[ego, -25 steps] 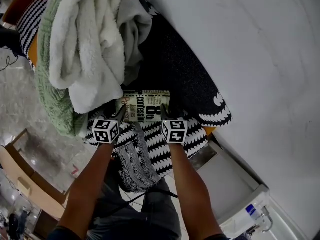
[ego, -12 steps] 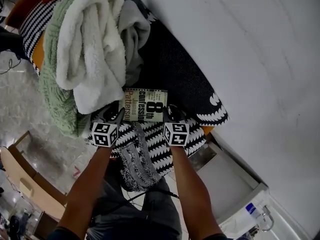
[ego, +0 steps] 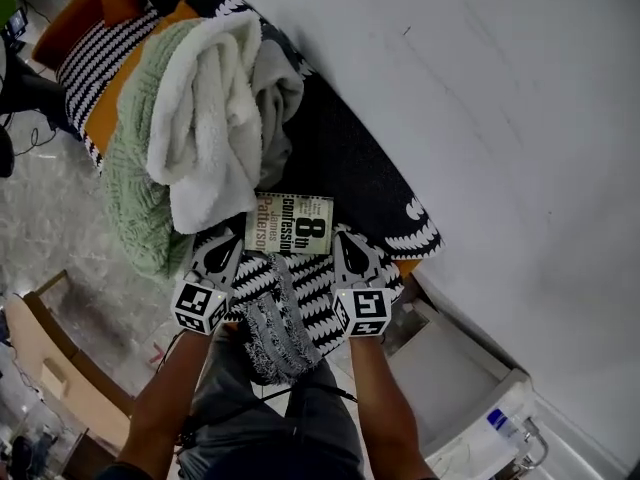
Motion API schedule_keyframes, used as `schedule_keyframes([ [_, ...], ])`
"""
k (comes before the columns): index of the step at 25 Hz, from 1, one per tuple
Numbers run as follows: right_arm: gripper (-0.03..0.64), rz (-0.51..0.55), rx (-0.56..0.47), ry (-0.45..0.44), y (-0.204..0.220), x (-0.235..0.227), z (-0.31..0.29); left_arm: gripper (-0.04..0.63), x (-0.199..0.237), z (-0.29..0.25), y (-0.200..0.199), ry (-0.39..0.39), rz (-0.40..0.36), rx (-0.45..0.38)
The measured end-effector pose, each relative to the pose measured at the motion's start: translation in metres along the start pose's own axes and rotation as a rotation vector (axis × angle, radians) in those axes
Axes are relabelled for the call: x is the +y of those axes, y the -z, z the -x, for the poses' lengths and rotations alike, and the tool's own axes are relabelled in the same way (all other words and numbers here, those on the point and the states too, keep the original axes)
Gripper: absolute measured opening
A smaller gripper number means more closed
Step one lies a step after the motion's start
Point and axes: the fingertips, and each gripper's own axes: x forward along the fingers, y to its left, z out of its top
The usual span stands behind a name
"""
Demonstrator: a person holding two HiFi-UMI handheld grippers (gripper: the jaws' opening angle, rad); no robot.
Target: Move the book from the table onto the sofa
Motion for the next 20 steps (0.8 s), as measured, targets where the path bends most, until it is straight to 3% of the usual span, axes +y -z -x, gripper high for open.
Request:
schedule_keyframes([
  [7,0.014,0.117,-0.192,-0.026,-0.113,0.029,0.057,0.005,-0.02,0.071,-0.093,0.038,-0.128,-0.154],
  [10,0.014,0.158,-0.263,-0.039,-0.156,0.043,0.083,0.005,-0.029,0.099,-0.127,0.042,-0.15,-0.207],
  [20,0.014,0.22,-0.389,-0.029,-0.242,0.076,0.178,0.005,-0.063,0.175,-0.208,0.051,-0.205,-0.328],
])
